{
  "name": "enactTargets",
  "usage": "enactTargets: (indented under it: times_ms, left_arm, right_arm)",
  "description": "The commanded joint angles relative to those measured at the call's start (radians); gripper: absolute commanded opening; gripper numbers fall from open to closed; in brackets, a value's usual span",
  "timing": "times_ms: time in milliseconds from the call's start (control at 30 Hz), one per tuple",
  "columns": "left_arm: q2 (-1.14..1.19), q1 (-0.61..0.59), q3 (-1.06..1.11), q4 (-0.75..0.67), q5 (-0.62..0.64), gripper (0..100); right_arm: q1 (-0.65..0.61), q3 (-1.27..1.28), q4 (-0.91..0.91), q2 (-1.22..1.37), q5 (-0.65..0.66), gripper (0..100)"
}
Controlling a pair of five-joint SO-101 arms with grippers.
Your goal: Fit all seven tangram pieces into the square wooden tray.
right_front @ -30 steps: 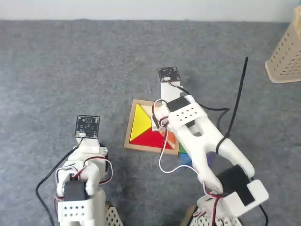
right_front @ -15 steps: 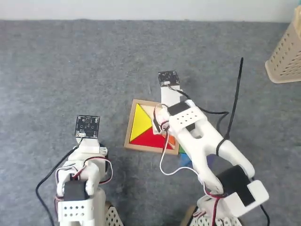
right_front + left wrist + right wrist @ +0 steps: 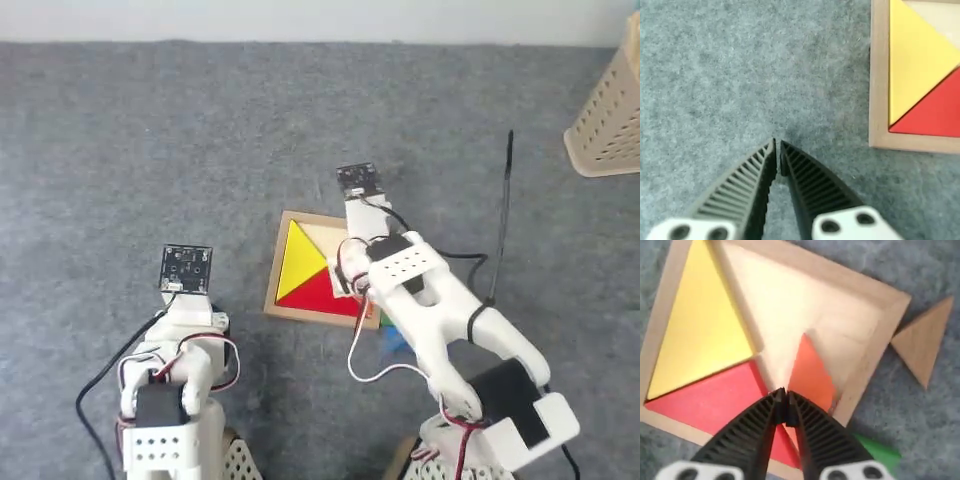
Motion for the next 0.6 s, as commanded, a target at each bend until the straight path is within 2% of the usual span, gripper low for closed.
enactTargets:
  times_ms: [0,267,567]
  left_arm:
    - [-0.018,0.003,-0.010,0.008,-0.003,2]
    - [-0.018,0.003,-0.010,0.008,-0.003,2]
    - [-0.018,0.003,-0.010,0.008,-0.003,2]
  right_arm:
    - [0.045,0.008,-0.012,-0.041,0.021,0.6]
    - [0.041,0.006,0.025,-0.051,0.057,0.6]
    - [0.038,0.084,0.033,-0.243,0.084,0.6]
